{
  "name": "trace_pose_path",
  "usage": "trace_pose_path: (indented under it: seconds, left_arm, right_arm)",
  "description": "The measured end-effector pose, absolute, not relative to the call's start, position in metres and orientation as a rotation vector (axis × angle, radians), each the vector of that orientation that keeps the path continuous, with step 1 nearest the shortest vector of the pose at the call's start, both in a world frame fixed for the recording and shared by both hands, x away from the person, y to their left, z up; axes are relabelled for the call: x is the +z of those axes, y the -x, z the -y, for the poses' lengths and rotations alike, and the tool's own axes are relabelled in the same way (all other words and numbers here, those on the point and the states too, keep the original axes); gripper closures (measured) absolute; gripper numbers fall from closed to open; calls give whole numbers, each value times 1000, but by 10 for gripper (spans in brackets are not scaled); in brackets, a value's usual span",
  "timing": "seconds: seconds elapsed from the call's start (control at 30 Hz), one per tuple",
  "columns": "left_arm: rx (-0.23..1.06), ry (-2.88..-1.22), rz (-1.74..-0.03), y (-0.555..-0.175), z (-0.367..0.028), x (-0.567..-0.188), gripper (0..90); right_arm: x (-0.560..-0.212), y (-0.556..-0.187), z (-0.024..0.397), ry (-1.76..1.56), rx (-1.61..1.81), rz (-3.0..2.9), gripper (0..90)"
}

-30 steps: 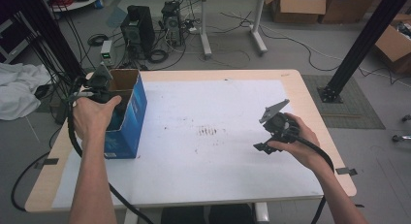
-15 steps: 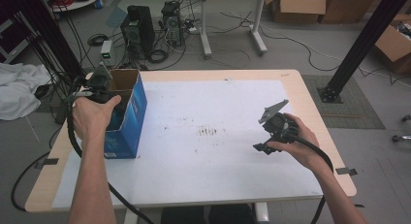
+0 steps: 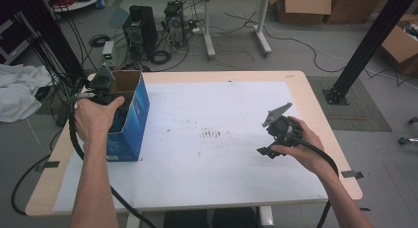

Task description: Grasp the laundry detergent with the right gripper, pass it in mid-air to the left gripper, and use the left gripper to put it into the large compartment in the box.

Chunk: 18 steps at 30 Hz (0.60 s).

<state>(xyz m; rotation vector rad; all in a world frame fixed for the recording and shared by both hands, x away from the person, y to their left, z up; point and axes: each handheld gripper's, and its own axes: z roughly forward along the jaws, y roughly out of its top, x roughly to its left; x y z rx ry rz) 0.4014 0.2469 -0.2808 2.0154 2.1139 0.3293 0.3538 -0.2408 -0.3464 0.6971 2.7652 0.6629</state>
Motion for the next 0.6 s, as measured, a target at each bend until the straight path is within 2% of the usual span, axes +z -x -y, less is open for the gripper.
trace_pose_path:
  seconds: [0.6]
  left_arm:
    - [382, -1998, -2105, -399, -244, -268, 285]
  right_arm:
    - [-349, -354, 240, -699, 665, -2771, 177]
